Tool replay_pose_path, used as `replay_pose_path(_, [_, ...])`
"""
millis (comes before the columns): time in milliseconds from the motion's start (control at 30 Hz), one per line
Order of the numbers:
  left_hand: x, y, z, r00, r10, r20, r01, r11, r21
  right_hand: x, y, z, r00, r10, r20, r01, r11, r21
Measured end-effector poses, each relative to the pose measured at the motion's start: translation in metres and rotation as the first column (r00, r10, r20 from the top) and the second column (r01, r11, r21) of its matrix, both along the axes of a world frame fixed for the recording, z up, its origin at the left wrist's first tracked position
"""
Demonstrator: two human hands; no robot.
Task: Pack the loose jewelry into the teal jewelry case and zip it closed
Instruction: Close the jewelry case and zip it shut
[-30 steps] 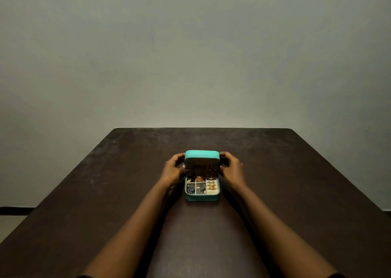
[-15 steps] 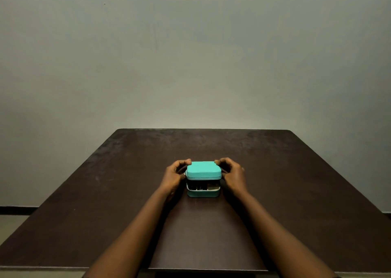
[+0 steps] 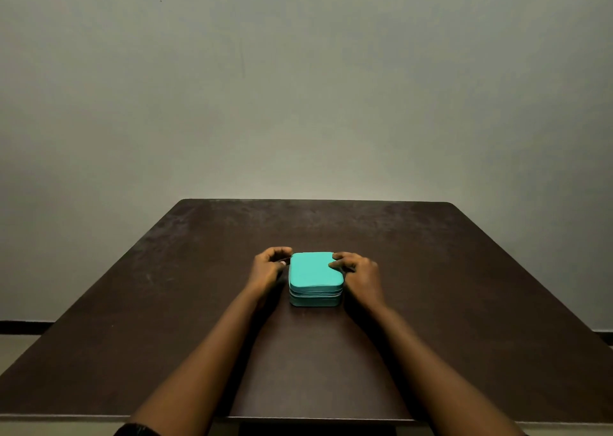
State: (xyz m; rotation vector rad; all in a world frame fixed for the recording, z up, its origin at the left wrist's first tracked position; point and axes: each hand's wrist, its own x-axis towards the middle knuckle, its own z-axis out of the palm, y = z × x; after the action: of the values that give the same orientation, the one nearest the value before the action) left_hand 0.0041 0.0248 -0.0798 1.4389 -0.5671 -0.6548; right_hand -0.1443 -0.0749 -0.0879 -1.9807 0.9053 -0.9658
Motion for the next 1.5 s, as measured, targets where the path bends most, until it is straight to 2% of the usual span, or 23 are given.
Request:
replay_pose_path(133, [0.009, -0.01, -0.001, 0.998, -0.017, 0.053, 0.013, 0.997, 0.078, -0.003, -0.002, 0.008, 0.997, 0.037, -0.073, -0.04, 0.998, -0.039])
replay_pose_path(200, [0.017, -0.013, 0.005, 0.972, -0.142, 0.188, 0.105, 0.976, 0.191, -0.005, -0.003, 0.016, 0.989, 0.108, -0.098, -0.109, 0.994, -0.004])
replay_pose_path(300, [0.021, -0.014, 0.017, 0.864, -0.384, 0.327, 0.275, 0.902, 0.334, -0.007, -0.009, 0.028, 0.958, 0.237, -0.162, -0.234, 0.971, 0.039])
replay_pose_path(433, [0.027, -0.021, 0.027, 0.755, -0.545, 0.364, 0.35, 0.805, 0.479, -0.006, -0.017, 0.033, 0.867, 0.371, -0.333, -0.362, 0.928, 0.09])
replay_pose_path(600, [0.043, -0.031, 0.025, 0.655, -0.663, 0.362, 0.378, 0.702, 0.603, -0.005, -0.024, 0.033, 0.763, 0.46, -0.453, -0.43, 0.886, 0.175])
replay_pose_path(833, [0.05, -0.041, 0.018, 0.565, -0.695, 0.444, 0.297, 0.674, 0.677, -0.003, -0.027, 0.034, 0.71, 0.481, -0.513, -0.475, 0.866, 0.155])
replay_pose_path(1000, [0.06, -0.038, 0.013, 0.526, -0.672, 0.522, 0.198, 0.693, 0.693, 0.0, -0.026, 0.038, 0.676, 0.49, -0.55, -0.501, 0.853, 0.145])
replay_pose_path(1300, [0.05, -0.026, 0.01, 0.259, -0.564, 0.784, -0.059, 0.801, 0.596, 0.0, -0.024, 0.039, 0.697, 0.467, -0.544, -0.474, 0.87, 0.14])
replay_pose_path(1333, [0.05, -0.025, 0.009, 0.259, -0.552, 0.793, -0.059, 0.81, 0.583, 0.0, -0.024, 0.038, 0.7, 0.467, -0.541, -0.47, 0.871, 0.143])
replay_pose_path(1433, [0.055, -0.024, 0.01, 0.411, -0.515, 0.752, 0.0, 0.825, 0.565, 0.0, -0.024, 0.038, 0.706, 0.472, -0.528, -0.467, 0.871, 0.153])
replay_pose_path(1500, [0.058, -0.023, 0.011, 0.459, -0.517, 0.723, 0.026, 0.821, 0.571, 0.0, -0.025, 0.037, 0.709, 0.469, -0.526, -0.465, 0.872, 0.152])
